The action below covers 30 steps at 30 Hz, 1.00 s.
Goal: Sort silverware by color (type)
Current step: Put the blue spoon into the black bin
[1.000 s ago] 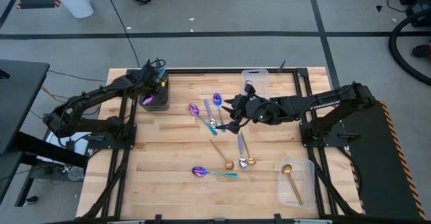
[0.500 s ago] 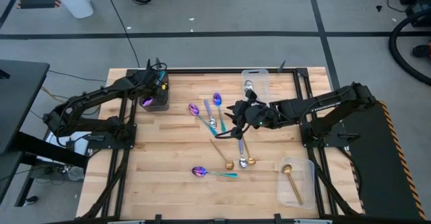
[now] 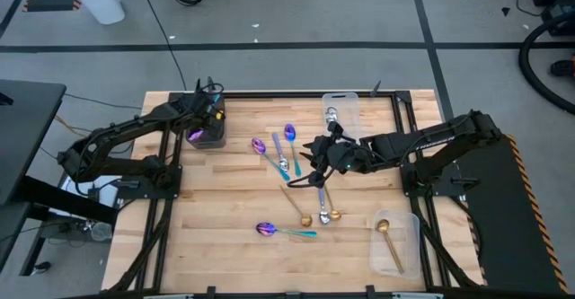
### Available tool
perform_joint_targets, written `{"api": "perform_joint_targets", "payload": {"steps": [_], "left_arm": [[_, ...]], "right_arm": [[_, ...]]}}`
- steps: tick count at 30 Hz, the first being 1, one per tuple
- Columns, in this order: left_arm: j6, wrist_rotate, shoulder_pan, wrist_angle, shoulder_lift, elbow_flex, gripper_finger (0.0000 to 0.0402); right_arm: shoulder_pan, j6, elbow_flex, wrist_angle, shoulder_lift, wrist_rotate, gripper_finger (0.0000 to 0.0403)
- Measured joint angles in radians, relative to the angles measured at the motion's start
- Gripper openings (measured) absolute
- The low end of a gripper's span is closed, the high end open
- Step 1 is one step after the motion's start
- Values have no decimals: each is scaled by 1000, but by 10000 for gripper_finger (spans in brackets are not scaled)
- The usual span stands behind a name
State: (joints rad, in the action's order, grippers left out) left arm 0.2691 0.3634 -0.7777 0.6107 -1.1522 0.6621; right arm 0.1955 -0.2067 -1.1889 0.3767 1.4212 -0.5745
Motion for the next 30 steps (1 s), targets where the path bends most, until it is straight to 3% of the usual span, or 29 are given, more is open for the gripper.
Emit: {"api": "perform_joint_targets", "payload": {"steps": [23,30], "left_arm": [[-73,6,-18,-101,-217,0,16],[-70,1,-17,-141,-261,2,36]], "right_arm": [[14,-1,0,0,-1,1,118],[14,0,0,0,-1,1,118]]}}
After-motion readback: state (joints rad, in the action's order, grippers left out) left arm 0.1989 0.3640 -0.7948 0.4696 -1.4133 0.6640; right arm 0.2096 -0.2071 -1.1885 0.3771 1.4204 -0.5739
